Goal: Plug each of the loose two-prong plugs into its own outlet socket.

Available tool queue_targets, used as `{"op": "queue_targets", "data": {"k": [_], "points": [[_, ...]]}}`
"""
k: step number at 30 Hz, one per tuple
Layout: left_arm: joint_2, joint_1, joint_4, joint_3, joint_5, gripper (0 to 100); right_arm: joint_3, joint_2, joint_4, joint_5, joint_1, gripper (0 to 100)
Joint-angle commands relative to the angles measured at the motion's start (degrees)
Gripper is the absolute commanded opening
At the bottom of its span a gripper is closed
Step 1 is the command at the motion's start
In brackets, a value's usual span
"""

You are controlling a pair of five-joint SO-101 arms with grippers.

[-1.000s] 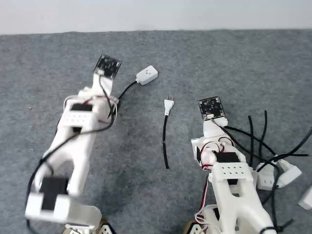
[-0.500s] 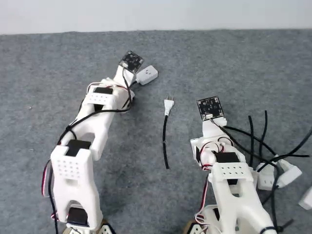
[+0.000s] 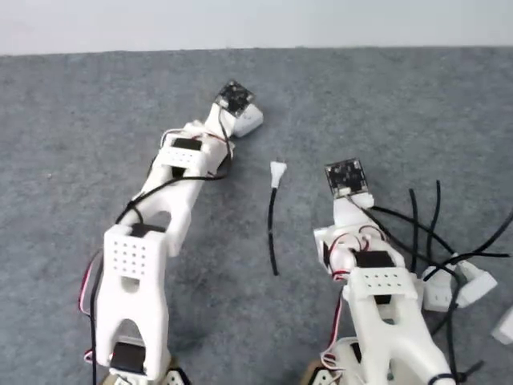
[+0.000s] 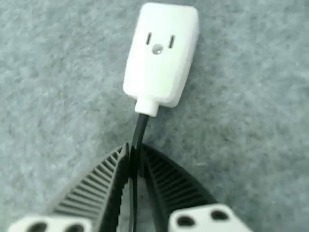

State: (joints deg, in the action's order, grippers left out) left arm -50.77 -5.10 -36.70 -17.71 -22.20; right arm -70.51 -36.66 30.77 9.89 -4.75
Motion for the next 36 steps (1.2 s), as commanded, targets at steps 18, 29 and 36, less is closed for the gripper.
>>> {"op": "queue_targets", "data": {"k": [18,29,36], "points": [[18.7,-5.4,-38.9,-2.2,14.8,1,0.4,-1.4,-1.3,-0.1,-0.5,28.4],[21.2,-5.2,-47.8,3.6,41.1,1,0.4,-1.4,-1.3,-0.1,-0.5,28.4],[21.4,-4.8,-33.3,17.0,48.7,1,0.4,-1.4,-1.3,0.0,-0.5,28.4]]}}
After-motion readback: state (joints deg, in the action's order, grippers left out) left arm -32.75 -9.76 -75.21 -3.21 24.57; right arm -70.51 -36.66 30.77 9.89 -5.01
